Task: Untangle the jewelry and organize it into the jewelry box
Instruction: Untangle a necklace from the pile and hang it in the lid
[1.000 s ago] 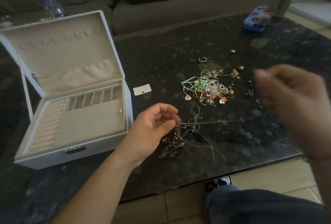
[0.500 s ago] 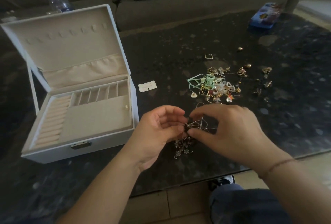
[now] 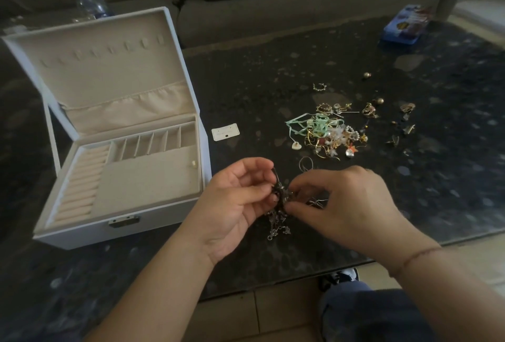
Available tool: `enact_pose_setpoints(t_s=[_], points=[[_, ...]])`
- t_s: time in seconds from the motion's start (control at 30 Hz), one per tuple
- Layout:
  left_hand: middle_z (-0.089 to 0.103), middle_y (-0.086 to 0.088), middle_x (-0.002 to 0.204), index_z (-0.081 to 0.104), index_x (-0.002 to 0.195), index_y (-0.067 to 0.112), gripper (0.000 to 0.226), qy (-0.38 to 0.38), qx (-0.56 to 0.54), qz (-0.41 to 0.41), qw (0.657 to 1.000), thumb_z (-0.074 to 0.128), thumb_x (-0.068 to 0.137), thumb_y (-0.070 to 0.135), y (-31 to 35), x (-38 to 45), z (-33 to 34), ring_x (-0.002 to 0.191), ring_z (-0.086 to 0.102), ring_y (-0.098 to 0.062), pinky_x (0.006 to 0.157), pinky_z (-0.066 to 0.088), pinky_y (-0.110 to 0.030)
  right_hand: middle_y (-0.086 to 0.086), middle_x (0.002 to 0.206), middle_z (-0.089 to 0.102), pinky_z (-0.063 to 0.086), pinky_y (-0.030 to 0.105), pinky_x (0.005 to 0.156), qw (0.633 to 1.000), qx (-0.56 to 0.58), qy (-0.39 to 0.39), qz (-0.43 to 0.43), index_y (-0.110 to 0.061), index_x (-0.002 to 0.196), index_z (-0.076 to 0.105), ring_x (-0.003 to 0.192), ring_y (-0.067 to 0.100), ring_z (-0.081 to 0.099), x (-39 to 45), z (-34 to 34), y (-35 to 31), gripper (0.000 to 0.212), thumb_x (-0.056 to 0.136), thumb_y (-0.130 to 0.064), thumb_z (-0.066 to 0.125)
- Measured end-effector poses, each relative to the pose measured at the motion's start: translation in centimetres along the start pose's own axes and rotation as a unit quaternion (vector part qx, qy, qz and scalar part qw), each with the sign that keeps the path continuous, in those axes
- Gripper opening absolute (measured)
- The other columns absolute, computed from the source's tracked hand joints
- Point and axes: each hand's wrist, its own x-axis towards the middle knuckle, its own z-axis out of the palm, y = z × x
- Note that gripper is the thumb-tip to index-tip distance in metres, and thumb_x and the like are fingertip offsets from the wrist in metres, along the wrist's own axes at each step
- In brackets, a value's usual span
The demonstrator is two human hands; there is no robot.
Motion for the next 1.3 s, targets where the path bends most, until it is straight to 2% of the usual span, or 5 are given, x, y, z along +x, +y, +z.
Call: enact_pose_setpoints(t_s=[0.43,0.77,0.97,1.1,1.3], points=[[0.056,0.0,0.077,0.075,0.083,0.024,0.059,0.082,0.112,0.077,0.987,0.037,0.09,-0.021,-0.4,0.1,-1.0,0.074,0.053,-0.011,0.065,0.045,-0.024,-0.016,0.076,0.063,0.034,0.021,0.05,0.962,-0.24,-0.116,0.062,-0.048,0.107,0.061,0.069,0.008,0.057,0.7,-2.2,0.8,0.068,0.077,-0.087,0.014],[0.046,0.02,0.092,0.063,0.094,0.026,0.056,0.123,0.558,0.28,0.771,0.045,0.077,-0.025,-1.0,-0.7,-1.1,0.095,0.048,0.001,0.08,0.036,-0.005,-0.018,0.08,0.041,0.046,0.028,0.067,0.915,-0.364,-0.167,0.051,-0.034,0.061,0.046,0.089,0.009,0.049,1.2,-8.7,2.3,0.055,0.073,-0.081,0.02],[0.042,0.01,0.101,0.067,0.107,0.015,0.044,0.057,0.691,0.245,0.677,0.06,0.074,-0.013,-2.0,-0.9,-1.4,0.098,0.036,-0.01,0.079,0.038,-0.023,-0.022,0.107,0.058,0.053,0.031,0.072,0.859,-0.447,-0.251,0.009,-0.049,0.12,0.04,0.096,0.013,0.055,1.8,-10.0,2.9,0.1,0.051,-0.093,-0.016],[0.052,-0.001,0.107,0.068,0.111,0.015,0.042,0.064,0.746,0.201,0.632,0.067,0.074,-0.005,-2.2,-1.0,-1.3,0.1,0.043,-0.019,0.075,0.043,-0.031,-0.019,0.093,0.059,0.051,0.027,0.073,0.814,-0.494,-0.298,-0.067,-0.041,0.11,0.053,0.1,0.008,0.056,1.7,-10.2,2.9,0.069,0.072,-0.091,0.025],[0.062,0.008,0.11,0.069,0.107,0.021,0.036,-0.015,0.679,0.271,0.682,0.041,0.084,0.018,-3.1,-1.2,-0.3,0.111,0.051,-0.015,0.098,0.038,-0.034,-0.01,0.051,0.055,0.047,0.024,0.053,0.986,-0.13,-0.09,0.05,-0.047,0.068,0.061,0.047,0.004,0.051,1.9,-12.4,1.4,0.04,0.076,-0.08,0.039]])
